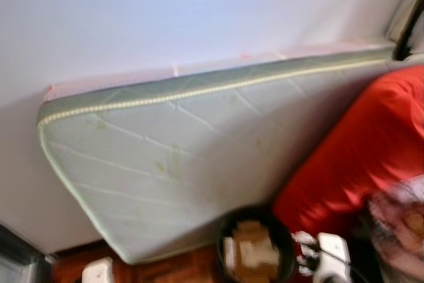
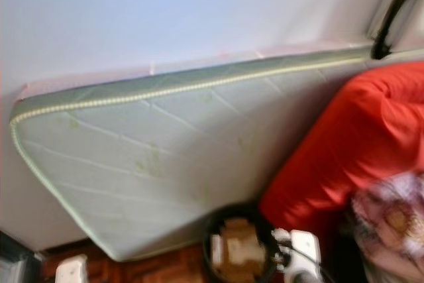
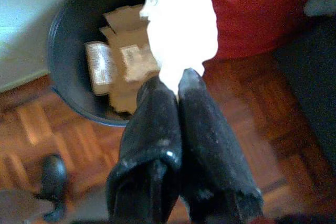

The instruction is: Clean up the room

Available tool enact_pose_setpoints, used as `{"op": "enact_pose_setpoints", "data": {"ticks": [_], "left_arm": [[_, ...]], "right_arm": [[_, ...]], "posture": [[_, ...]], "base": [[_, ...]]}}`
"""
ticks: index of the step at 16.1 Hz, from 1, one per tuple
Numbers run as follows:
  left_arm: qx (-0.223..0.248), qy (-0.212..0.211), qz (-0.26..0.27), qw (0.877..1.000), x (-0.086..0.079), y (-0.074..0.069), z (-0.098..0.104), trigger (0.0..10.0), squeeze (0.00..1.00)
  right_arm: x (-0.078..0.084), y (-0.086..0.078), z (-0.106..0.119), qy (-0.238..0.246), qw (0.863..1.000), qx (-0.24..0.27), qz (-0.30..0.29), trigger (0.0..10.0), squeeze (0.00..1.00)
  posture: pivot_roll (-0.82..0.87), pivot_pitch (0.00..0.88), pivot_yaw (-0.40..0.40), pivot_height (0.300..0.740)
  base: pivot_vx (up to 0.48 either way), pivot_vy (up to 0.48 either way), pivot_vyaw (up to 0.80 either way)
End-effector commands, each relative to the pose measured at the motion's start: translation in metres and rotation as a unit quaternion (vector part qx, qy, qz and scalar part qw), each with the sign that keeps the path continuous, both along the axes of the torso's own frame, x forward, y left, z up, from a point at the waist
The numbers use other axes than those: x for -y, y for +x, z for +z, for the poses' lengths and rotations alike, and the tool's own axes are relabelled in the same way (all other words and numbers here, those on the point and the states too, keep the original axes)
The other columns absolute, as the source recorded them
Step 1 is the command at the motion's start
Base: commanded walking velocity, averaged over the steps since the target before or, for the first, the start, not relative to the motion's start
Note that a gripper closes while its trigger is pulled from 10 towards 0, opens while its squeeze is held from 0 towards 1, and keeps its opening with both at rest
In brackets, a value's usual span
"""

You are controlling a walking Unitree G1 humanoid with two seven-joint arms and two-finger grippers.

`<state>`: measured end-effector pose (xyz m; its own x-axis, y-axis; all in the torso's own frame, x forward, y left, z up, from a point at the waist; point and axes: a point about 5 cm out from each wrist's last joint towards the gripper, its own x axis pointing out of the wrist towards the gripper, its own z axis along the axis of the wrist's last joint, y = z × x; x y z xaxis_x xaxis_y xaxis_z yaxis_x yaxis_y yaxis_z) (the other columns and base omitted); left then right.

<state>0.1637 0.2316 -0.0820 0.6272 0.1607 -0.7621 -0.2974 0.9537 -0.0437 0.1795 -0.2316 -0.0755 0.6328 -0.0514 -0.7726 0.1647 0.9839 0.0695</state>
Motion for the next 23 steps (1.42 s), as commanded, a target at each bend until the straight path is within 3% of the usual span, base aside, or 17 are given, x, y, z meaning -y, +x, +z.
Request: {"op": "enact_pose_setpoints", "data": {"ticks": [1, 7, 13, 14, 15, 16, 19, 23], "left_arm": [[-0.018, 0.008, 0.012, 1.0, -0.011, -0.013, -0.003, 10.0, 0.0], [-0.016, 0.013, 0.012, 1.0, -0.013, -0.016, -0.003, 10.0, 0.0], [0.026, 0.025, -0.008, 0.999, -0.02, -0.019, 0.002, 10.0, 0.0], [0.037, 0.025, -0.009, 0.999, -0.021, -0.02, 0.003, 10.0, 0.0], [0.049, 0.024, -0.009, 0.998, -0.021, -0.023, 0.003, 10.0, 0.0], [0.069, 0.023, -0.01, 0.997, -0.022, -0.025, 0.005, 10.0, 0.0], [0.108, 0.021, -0.008, 0.994, -0.021, -0.033, 0.007, 10.0, 0.0], [0.147, 0.012, -0.012, 0.989, -0.018, -0.042, 0.01, 10.0, 0.0]], "right_arm": [[-0.008, 0.014, 0.005, 0.005, 1.0, 0.019, 0.013, 10.0, 0.0], [-0.009, 0.013, 0.006, 0.007, 0.999, 0.037, 0.027, 10.0, 0.0], [-0.005, 0.009, 0.009, 0.0, 0.996, 0.082, 0.028, 10.0, 0.0], [-0.017, 0.024, 0.013, -0.002, 0.995, 0.088, 0.037, 10.0, 0.0], [-0.045, 0.056, 0.024, -0.007, 0.995, 0.088, 0.047, 10.0, 0.0], [-0.046, 0.066, 0.03, -0.011, 0.995, 0.097, 0.032, 10.0, 0.0], [-0.045, 0.076, 0.038, -0.008, 0.993, 0.112, 0.03, 10.0, 0.0], [-0.037, 0.077, 0.04, -0.035, 0.993, 0.107, 0.025, 10.0, 0.0]], "posture": [[0.06, 0.035, -0.055, 0.74], [0.06, 0.067, -0.047, 0.74], [0.13, 0.211, -0.022, 0.74], [0.15, 0.235, -0.015, 0.74], [0.17, 0.267, -0.012, 0.74], [0.17, 0.302, -0.013, 0.74], [0.16, 0.367, -0.018, 0.74], [0.17, 0.426, -0.026, 0.74]], "base": [[0.311, 0.0, 0.0], [0.098, 0.0, 0.0], [0.0, 0.0, 0.0], [0.0, 0.0, 0.0], [0.0, 0.0, 0.0], [0.0, 0.0, 0.0], [0.0, 0.0, 0.0], [0.0, 0.0, 0.0]]}}
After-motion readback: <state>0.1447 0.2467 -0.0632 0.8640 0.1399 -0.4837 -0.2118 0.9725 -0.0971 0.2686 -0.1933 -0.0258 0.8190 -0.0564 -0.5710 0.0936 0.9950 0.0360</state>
